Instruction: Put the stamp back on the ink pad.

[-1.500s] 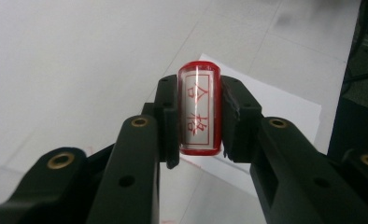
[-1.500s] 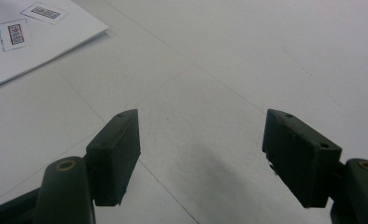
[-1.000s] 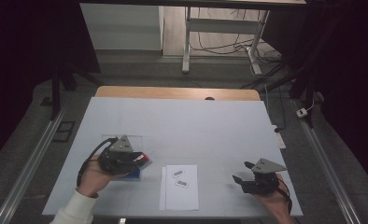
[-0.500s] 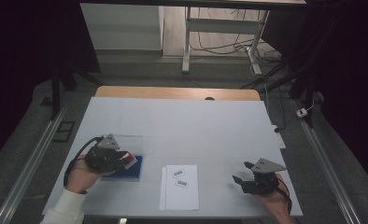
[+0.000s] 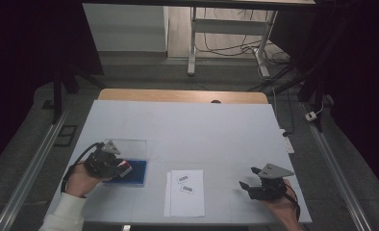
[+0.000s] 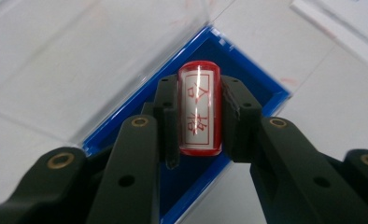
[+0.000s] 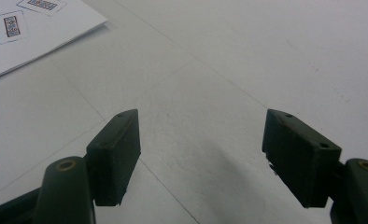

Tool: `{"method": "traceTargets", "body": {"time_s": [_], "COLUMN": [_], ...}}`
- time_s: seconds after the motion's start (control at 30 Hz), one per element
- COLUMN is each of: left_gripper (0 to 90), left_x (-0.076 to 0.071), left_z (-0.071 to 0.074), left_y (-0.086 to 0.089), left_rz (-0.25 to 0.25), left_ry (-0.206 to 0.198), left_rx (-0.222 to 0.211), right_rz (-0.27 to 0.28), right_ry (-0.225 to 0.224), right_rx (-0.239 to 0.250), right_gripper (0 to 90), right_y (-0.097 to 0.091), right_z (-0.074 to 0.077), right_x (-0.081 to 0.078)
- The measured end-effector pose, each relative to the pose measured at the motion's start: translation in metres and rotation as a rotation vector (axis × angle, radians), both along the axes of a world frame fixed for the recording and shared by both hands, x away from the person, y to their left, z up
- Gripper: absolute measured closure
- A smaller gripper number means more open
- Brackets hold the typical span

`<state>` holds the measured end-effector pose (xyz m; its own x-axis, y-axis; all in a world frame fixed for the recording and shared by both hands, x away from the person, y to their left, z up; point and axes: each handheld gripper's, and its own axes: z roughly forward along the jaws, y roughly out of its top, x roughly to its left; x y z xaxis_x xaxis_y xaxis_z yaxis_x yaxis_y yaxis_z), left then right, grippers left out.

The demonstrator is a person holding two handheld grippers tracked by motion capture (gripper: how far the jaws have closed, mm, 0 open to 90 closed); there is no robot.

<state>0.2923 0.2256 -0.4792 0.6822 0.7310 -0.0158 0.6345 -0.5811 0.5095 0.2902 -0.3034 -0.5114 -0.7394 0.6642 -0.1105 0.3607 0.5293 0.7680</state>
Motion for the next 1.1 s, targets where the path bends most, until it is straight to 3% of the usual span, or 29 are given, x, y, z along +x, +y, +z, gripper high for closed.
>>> {"method": "traceTargets", "body": {"time_s": [0.53, 0.6, 0.77, 0.87, 1.1], "left_gripper": [69.1, 64.5, 43.0, 32.7, 23.8], "left_x": [0.002, 0.002, -0.010, -0.021, -0.046], "left_z": [-0.005, -0.004, 0.000, -0.001, -0.010], "left_y": [0.001, 0.001, 0.005, 0.011, 0.017], "left_rz": [0.001, 0.012, 0.049, 0.078, 0.145], "left_ry": [0.005, -0.008, -0.081, -0.133, -0.206], "left_rx": [-0.005, -0.018, -0.060, -0.110, -0.176], "right_rz": [-0.004, -0.002, -0.002, 0.000, 0.010], "right_ry": [-0.003, -0.007, -0.001, -0.002, -0.005], "right_rx": [-0.003, -0.002, 0.006, 0.005, 0.012], "right_gripper": [27.3, 27.3, 27.3, 27.2, 27.2], "right_y": [0.000, -0.001, -0.001, 0.000, 0.000], "right_z": [0.000, 0.000, 0.000, 0.000, 0.001], "right_x": [0.000, 0.000, 0.000, 0.000, 0.000]}}
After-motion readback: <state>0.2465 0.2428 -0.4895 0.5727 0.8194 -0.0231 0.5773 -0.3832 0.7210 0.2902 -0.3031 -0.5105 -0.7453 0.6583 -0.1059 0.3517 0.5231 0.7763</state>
